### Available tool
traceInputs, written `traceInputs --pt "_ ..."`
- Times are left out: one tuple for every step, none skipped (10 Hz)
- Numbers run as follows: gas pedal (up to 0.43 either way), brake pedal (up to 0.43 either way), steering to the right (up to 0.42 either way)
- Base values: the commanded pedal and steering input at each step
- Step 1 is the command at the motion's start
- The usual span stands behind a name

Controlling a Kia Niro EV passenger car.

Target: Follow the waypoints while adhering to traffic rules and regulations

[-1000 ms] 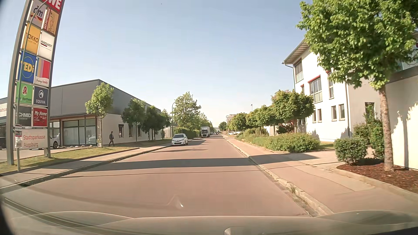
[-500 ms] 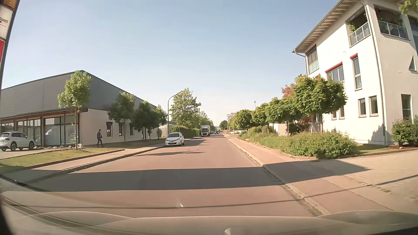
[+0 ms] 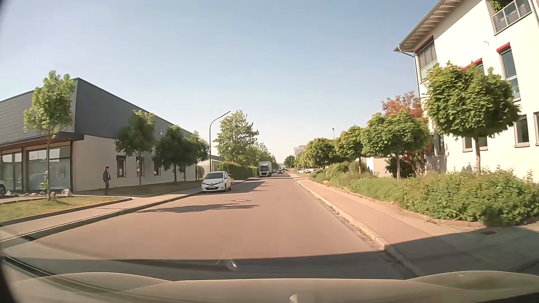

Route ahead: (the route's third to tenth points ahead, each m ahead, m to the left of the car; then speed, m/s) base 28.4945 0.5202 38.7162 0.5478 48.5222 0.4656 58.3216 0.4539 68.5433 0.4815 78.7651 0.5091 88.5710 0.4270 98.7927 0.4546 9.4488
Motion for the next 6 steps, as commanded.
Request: traceInputs --pt "0.0 0.0 0.0" --pt "0.0 0.0 0.002" --pt "0.0 0.0 0.002" --pt "0.0 0.0 0.002" --pt "0.0 0.0 0.002" --pt "0.0 0.0 0.003"
